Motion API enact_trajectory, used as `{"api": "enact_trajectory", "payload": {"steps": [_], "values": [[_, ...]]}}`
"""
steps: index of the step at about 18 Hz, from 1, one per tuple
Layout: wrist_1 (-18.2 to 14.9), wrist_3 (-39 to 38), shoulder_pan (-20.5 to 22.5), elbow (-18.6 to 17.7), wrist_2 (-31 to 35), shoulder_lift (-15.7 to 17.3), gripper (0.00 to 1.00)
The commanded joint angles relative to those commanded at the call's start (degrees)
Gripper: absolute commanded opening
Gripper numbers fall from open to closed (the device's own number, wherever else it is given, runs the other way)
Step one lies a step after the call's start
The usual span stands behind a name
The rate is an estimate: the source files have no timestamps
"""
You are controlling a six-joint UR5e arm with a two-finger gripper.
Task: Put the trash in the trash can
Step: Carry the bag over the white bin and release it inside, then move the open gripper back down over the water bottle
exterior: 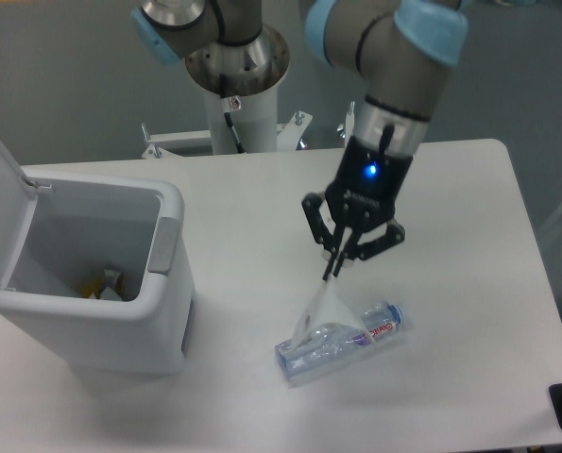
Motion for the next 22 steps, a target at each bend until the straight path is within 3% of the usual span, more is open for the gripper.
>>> {"api": "enact_trajectory", "payload": {"steps": [4, 11, 12, 13, 14, 17, 18, 22], "values": [[0.0, -2.6, -4.1, -1.8, -0.9, 4.6, 0.00], [0.1, -3.4, -11.5, -9.3, -0.8, 11.8, 0.00], [0.1, -3.4, -12.2, -10.1, -0.9, 12.1, 0.04], [0.2, -3.4, -12.9, -10.3, -0.9, 12.2, 0.09], [0.3, -3.3, -13.9, -10.3, -1.0, 12.1, 0.22], [0.8, -3.2, -14.9, -10.2, -1.4, 10.7, 0.95], [0.8, -3.1, -14.9, -10.2, -1.4, 10.6, 1.00], [1.1, -2.9, -14.9, -9.7, -1.4, 9.8, 1.00]]}}
